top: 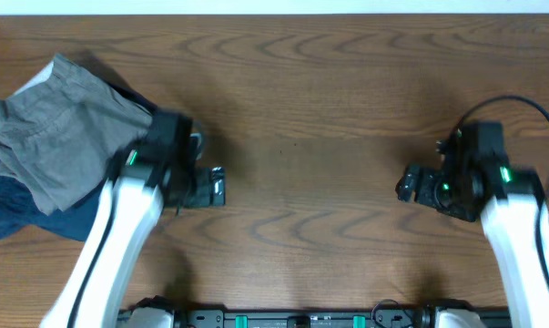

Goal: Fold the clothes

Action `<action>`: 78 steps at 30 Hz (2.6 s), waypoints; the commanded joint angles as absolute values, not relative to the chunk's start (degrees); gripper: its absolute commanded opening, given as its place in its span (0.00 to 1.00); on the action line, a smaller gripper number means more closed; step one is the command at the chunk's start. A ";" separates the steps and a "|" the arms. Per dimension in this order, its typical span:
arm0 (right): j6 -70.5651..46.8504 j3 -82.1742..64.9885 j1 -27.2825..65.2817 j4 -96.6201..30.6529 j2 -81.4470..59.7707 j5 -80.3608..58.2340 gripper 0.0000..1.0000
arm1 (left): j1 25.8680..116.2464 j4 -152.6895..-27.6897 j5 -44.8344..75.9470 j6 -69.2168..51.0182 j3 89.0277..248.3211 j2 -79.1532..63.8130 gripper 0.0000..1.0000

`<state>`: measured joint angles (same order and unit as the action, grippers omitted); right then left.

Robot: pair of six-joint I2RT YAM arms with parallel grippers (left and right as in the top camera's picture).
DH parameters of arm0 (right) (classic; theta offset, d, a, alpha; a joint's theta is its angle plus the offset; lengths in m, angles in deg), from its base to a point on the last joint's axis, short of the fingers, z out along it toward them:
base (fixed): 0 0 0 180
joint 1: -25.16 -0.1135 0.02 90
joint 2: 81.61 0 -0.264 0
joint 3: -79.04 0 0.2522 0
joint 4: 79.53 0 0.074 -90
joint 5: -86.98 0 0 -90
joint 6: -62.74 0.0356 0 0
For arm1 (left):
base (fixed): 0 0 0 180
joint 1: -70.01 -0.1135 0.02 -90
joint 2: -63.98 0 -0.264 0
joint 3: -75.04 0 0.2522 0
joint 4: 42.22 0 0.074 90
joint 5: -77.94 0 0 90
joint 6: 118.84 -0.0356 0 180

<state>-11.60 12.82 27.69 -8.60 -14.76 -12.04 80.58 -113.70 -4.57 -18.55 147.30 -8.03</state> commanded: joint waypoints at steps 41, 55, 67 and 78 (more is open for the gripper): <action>-24.88 36.86 23.38 -23.77 -68.99 -10.57 0.99 | 80.38 -102.18 -9.97 -14.57 133.00 50.74 0.98; -30.79 64.09 19.80 -65.52 -81.34 -9.87 0.99 | 80.38 -102.18 -9.97 -14.57 133.00 50.74 0.98; -36.95 64.97 19.84 -61.93 -81.12 -8.41 0.99 | 80.38 -102.18 -9.97 -14.55 133.00 50.74 0.98; -36.97 64.97 19.84 -61.93 -81.12 -8.41 0.99 | 80.38 -102.18 -9.97 -14.55 133.00 50.74 0.98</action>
